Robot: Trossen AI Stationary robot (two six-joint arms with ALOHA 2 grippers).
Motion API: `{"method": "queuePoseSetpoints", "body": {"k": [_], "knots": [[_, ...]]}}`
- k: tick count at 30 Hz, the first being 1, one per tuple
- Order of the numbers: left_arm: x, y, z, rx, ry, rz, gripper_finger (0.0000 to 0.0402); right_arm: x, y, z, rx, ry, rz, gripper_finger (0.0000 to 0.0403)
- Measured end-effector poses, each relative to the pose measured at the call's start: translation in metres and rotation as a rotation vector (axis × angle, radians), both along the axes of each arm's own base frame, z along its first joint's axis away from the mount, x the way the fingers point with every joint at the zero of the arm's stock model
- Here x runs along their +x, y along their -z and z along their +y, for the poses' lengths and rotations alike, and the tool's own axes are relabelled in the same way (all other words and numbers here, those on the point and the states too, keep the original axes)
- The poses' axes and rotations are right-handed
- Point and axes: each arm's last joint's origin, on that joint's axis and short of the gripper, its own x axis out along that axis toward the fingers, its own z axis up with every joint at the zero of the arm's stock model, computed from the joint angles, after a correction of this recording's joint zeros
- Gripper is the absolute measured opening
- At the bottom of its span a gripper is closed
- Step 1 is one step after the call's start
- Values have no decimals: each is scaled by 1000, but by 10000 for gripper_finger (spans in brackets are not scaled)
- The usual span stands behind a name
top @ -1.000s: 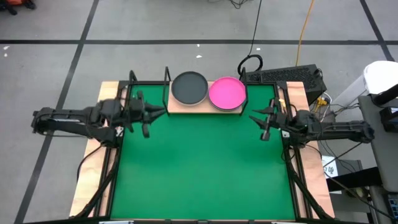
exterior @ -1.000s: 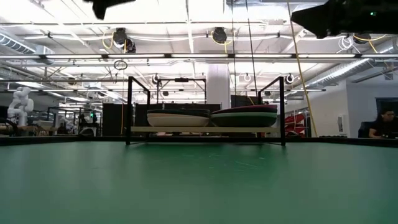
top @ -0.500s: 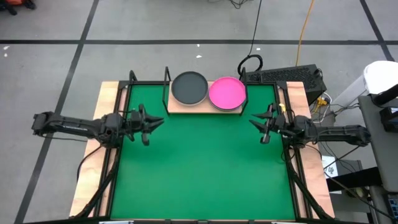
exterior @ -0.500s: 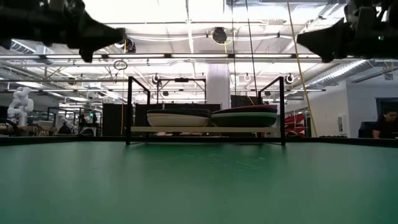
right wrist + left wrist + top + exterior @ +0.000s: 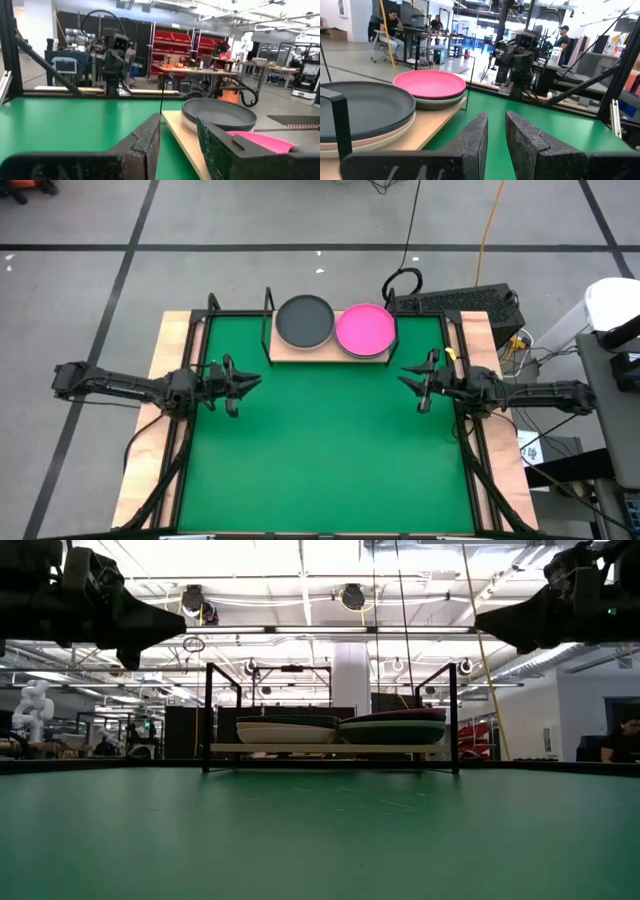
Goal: Place and stack plates onto a shelf
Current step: Return to Home Position
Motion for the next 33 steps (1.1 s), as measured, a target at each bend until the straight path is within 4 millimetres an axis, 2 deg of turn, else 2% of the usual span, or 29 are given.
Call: {"method": "queuePoseSetpoints", "body": {"k": [33], "knots": [[0, -1, 0, 16, -1, -1, 69, 0, 1, 0, 1, 0, 4, 114]]}}
